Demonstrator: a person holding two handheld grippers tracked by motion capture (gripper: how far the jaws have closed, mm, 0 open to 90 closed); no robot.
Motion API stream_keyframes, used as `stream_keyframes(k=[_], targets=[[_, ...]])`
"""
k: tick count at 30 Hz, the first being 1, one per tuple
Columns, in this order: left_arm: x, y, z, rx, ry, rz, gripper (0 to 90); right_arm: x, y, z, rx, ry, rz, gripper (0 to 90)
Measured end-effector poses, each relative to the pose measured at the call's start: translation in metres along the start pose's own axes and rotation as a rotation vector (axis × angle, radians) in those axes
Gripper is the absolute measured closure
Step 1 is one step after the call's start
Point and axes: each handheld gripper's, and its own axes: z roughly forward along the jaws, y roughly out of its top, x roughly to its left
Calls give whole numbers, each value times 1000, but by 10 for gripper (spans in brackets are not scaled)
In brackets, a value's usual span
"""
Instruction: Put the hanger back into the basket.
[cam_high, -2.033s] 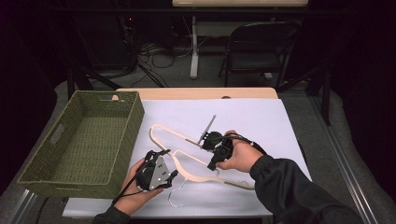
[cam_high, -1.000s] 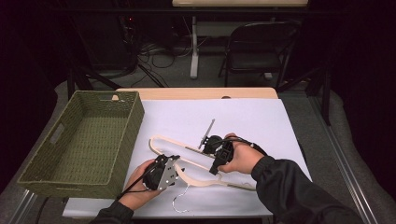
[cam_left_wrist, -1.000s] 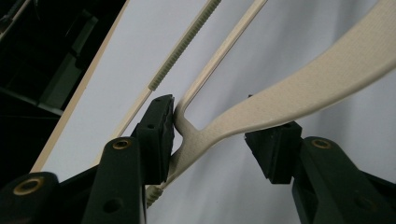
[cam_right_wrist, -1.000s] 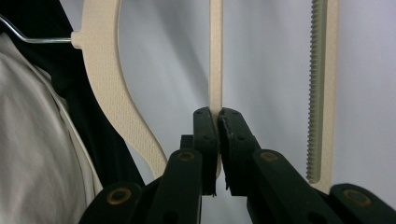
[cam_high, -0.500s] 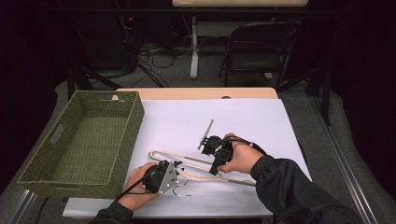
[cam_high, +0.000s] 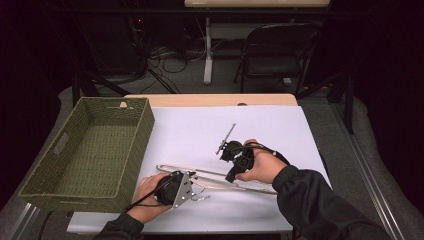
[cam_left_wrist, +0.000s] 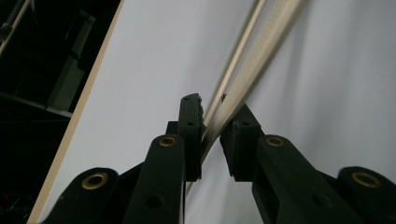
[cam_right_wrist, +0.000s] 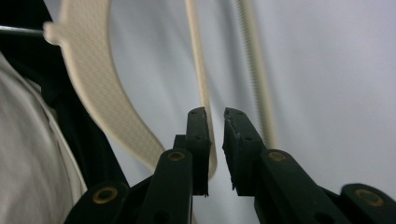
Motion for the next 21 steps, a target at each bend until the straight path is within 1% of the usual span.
stream_keyframes(k=[2, 3, 4, 6, 9, 10, 11, 12, 13, 14, 15, 16, 17, 18, 19, 20, 21], targets=[[2, 2, 2, 21, 7, 9, 793, -4, -3, -8, -34, -11, 15, 781], [3, 3, 2, 15, 14, 16, 802, -6, -6, -13, -56, -19, 26, 773], [6, 5, 1, 19, 6, 6, 802, -7, -7, -16, -73, -22, 31, 772], [8, 7, 2, 26, 6, 11, 814, -10, -12, -22, -102, -31, 43, 759], [12, 10, 3, 34, -12, -4, 836, -14, -19, -29, -122, -38, 64, 757], [14, 11, 4, 34, -25, -10, 843, -15, -21, -31, -125, -44, 64, 756], [15, 11, 5, 42, -29, -10, 852, -16, -23, -34, -126, -47, 70, 755], [15, 11, 6, 49, -28, -7, 858, -17, -24, -34, -137, -49, 72, 754], [15, 11, 7, 46, -27, -15, 863, -18, -26, -36, -144, -51, 75, 754], [16, 10, 7, 59, -29, -28, 866, -18, -27, -36, -149, -53, 76, 755], [17, 10, 8, 63, -28, -31, 866, -19, -28, -38, -153, -54, 84, 756], [18, 9, 8, 54, -31, -37, 867, -20, -29, -38, -152, -57, 86, 756], [19, 9, 8, 54, -34, -38, 866, -21, -30, -38, -153, -56, 83, 757], [19, 9, 8, 50, -37, -41, 867, -22, -30, -40, -131, -59, 88, 757], [20, 9, 8, 51, -34, -42, 867, -22, -30, -40, -124, -57, 89, 757], [21, 9, 7, 54, -34, -45, 867, -22, -31, -37, -149, -61, 94, 757], [21, 9, 7, 55, -31, -49, 867, -23, -31, -38, -137, -58, 93, 756]])
